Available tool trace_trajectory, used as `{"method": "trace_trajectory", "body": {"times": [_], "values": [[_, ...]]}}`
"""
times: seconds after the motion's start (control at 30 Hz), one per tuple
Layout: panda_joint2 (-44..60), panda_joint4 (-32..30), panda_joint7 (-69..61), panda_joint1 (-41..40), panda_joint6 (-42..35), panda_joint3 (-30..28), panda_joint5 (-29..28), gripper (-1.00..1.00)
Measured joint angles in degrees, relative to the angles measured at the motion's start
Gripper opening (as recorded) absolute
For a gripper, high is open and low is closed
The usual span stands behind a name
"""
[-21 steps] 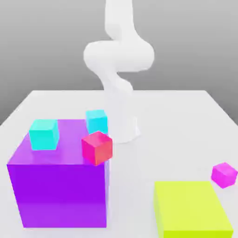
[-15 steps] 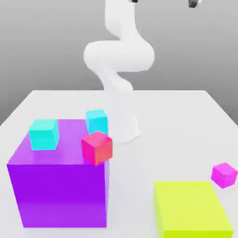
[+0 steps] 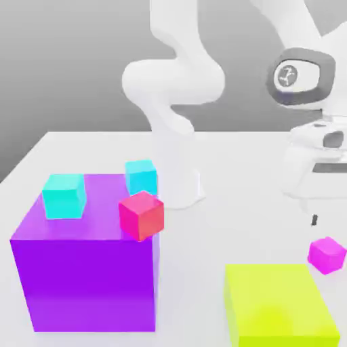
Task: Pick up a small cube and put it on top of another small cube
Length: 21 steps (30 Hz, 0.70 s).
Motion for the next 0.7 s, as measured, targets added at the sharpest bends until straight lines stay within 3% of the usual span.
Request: {"method": "trace_trajectory", "body": {"times": [0.2, 0.4, 0.43, 0.7], "values": [[10.0, -2.86, 4.53, 5.16, 6.04, 2.56, -0.07, 0.0], [18.88, -0.63, 12.85, 13.23, 11.79, -7.01, -10.66, 0.0], [20.37, -0.19, 14.27, 14.74, 12.73, -8.92, -12.57, -1.0], [19.8, -0.36, 13.78, 14.22, 12.5, -8.23, -11.85, -1.0]]}}
